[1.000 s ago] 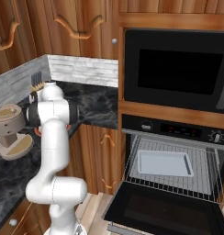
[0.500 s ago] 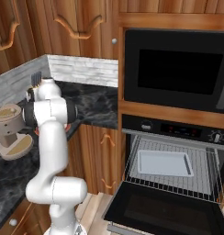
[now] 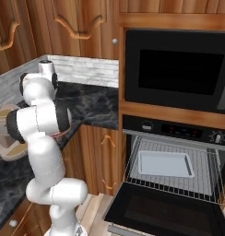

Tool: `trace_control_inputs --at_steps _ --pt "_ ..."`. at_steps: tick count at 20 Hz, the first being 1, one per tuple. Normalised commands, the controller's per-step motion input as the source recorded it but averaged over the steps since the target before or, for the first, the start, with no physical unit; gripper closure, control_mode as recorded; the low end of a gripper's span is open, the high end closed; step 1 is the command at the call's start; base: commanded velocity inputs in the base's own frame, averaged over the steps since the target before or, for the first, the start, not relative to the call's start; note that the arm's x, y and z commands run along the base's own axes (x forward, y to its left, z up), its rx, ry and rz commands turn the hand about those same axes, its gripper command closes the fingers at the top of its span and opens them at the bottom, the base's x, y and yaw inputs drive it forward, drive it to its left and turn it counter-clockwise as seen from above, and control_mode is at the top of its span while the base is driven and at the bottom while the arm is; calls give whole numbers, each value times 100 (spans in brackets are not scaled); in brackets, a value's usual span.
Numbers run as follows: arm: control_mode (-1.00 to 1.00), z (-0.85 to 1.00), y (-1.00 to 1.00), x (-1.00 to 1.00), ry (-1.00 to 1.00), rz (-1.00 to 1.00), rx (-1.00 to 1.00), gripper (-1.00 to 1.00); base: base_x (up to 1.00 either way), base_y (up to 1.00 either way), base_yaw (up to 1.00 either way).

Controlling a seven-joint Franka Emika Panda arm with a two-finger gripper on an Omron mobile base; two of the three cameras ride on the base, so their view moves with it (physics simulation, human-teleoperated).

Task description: Take the baked cake out of the oven and place it on the plate for cooling. Then close the oven door.

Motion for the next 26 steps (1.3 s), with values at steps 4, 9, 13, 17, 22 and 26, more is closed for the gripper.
trace_control_inputs --at_steps 4,9,13,17,22,26 --pt "-100 56 -94 -100 -13 0 2 -100 0 0 0" --pt "-100 23 -75 -100 -9 -3 0 -100 0 0 0" --pt "-100 22 -27 -80 -4 -30 0 -100 0 0 0" --pt "-100 12 -14 -41 0 -42 0 -100 0 0 0" --pt "-100 6 -12 -4 0 -42 0 -100 0 0 0" --pt "-100 0 -32 0 1 -12 2 -100 0 0 0"
